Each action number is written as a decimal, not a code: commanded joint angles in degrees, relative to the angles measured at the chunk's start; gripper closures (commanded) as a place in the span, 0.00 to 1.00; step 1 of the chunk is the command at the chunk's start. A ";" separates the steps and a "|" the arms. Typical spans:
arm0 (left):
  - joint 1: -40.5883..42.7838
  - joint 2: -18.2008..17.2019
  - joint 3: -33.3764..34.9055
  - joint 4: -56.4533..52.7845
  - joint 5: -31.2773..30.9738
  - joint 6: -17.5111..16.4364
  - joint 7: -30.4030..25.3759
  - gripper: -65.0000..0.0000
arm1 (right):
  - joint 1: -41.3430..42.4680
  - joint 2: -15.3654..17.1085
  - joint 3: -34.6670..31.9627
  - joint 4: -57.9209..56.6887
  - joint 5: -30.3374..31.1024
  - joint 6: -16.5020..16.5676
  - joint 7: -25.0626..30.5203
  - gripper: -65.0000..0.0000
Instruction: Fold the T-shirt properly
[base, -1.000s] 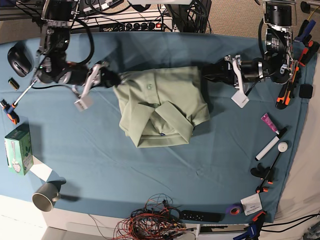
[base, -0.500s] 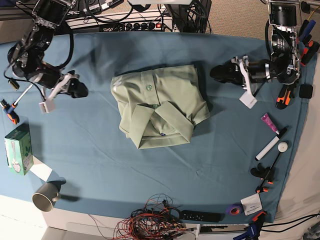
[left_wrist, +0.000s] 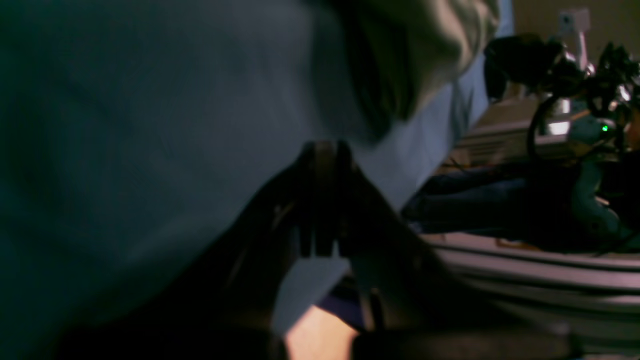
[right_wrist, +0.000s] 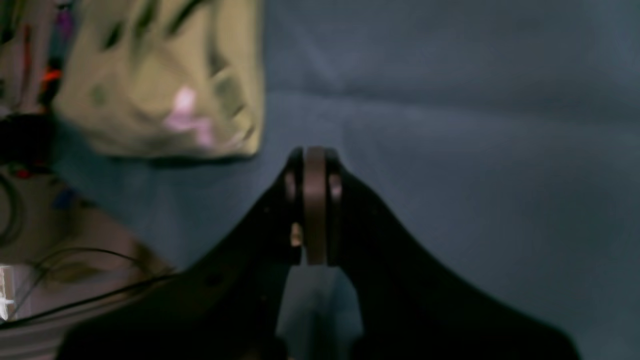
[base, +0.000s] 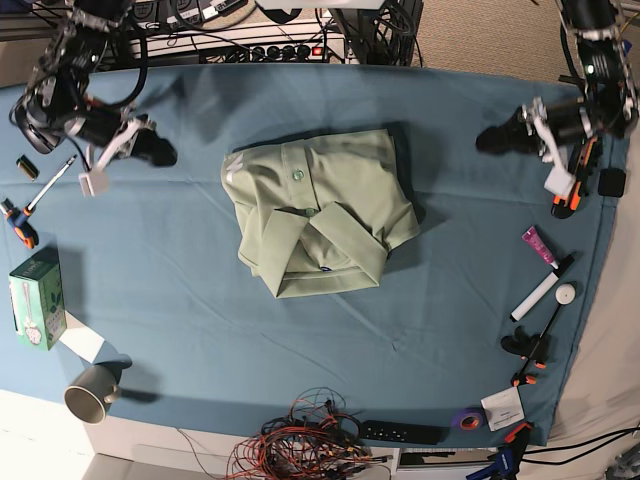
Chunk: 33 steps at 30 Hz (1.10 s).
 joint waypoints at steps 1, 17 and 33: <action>1.16 -0.94 -0.61 0.90 -1.54 -0.08 -0.03 1.00 | -1.01 0.98 0.42 0.76 3.23 0.10 0.75 1.00; 24.70 -0.66 -0.79 11.89 -1.54 -0.08 -0.03 1.00 | -24.06 0.63 0.52 14.93 10.97 0.10 0.75 1.00; 29.24 -0.63 -0.74 4.04 2.91 -0.08 -7.21 1.00 | -24.09 -4.72 0.46 -1.46 -11.72 0.10 6.91 1.00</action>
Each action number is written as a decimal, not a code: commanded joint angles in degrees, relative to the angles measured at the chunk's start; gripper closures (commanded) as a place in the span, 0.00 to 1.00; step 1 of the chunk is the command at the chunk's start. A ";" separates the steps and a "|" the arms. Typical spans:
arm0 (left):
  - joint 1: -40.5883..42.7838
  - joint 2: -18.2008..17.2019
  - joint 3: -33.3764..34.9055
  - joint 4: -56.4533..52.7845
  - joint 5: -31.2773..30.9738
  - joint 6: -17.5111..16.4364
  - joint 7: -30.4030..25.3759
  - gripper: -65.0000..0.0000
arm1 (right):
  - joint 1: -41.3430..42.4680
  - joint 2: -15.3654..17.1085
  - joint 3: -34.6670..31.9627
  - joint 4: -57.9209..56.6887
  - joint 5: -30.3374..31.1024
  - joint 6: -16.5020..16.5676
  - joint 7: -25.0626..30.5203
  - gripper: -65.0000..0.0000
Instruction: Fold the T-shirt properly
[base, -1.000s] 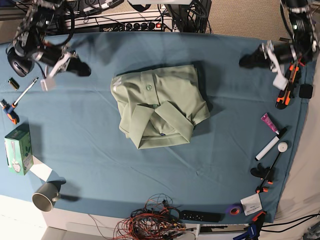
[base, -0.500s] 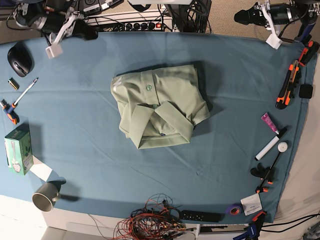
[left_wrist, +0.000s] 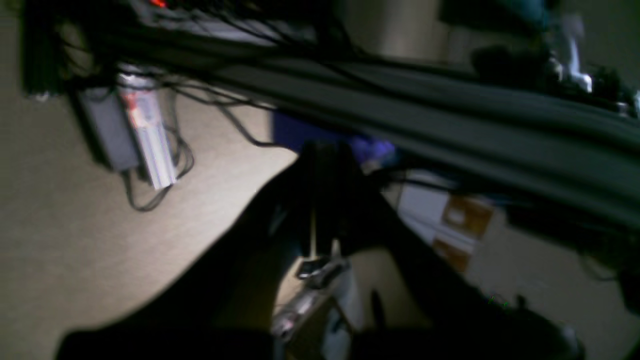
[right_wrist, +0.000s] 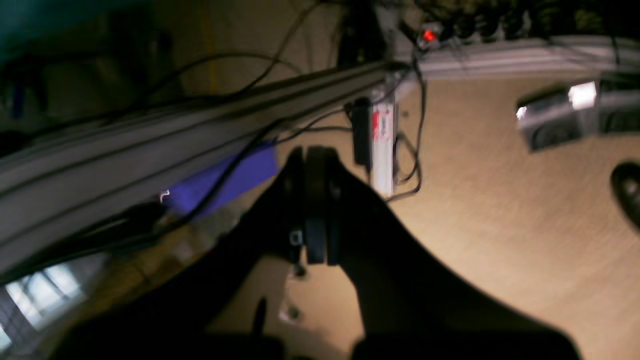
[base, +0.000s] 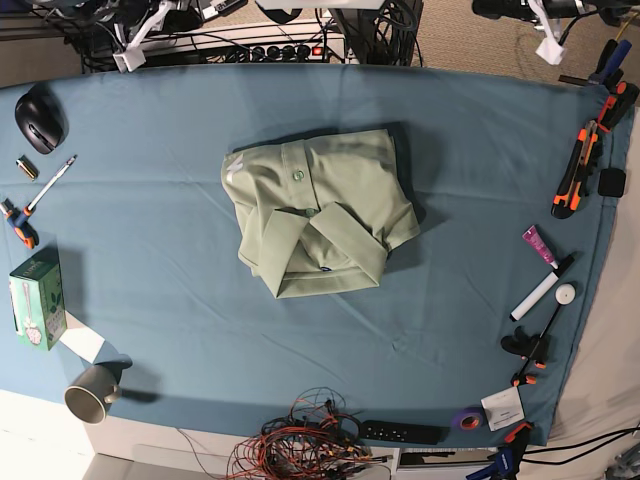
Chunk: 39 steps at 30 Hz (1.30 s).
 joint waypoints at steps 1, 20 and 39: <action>0.31 -0.76 -0.33 -0.96 0.59 -0.19 -1.75 1.00 | 0.63 0.74 0.44 -2.01 -0.66 -0.03 1.81 1.00; -15.65 2.27 28.81 -23.34 44.06 -0.19 -38.32 1.00 | 26.53 0.74 0.44 -54.40 -37.77 -1.25 37.99 1.00; -36.09 11.52 43.54 -56.15 65.68 39.60 -60.28 1.00 | 32.72 0.35 0.44 -62.82 -61.61 -23.41 51.63 1.00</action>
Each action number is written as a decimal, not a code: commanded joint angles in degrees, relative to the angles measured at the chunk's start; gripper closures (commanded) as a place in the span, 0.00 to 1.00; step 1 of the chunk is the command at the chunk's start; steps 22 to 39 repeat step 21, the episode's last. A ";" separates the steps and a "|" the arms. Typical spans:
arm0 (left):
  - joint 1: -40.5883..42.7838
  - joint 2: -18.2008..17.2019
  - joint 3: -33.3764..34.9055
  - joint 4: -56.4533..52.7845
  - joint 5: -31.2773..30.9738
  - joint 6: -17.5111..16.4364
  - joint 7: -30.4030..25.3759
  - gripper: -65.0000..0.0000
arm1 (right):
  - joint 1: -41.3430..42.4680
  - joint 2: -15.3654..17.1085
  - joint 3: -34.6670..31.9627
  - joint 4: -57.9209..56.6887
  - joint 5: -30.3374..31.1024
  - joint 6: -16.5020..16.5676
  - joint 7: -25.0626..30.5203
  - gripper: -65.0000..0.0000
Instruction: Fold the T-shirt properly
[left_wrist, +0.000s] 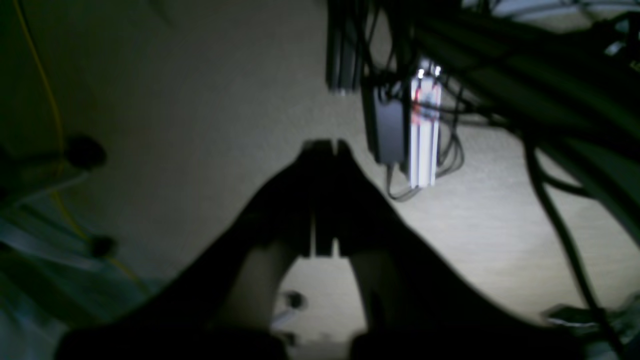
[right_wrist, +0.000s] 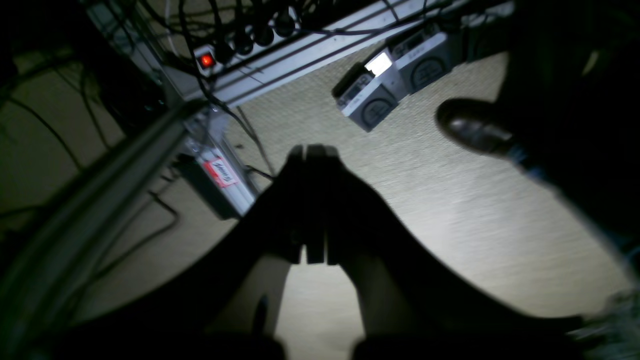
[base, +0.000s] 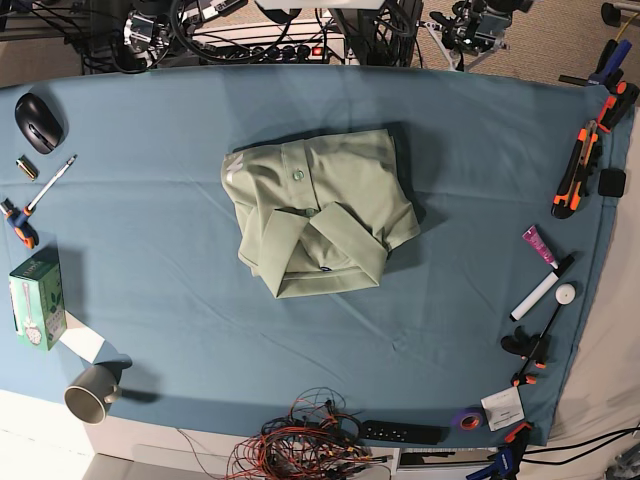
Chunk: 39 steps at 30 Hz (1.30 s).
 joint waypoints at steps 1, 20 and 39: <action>-0.46 -0.09 -0.09 -1.27 -1.29 0.00 -0.96 1.00 | 0.13 0.42 0.11 -0.52 1.11 -0.04 -0.02 1.00; -0.70 1.44 -0.09 -4.26 -3.15 -0.44 -3.58 1.00 | 1.33 -4.79 -7.54 -8.35 -4.42 -4.28 8.92 1.00; -0.70 1.60 -0.09 -4.26 -3.19 -0.46 -3.58 1.00 | 1.36 -4.90 -7.96 -8.35 -4.55 -4.68 8.94 1.00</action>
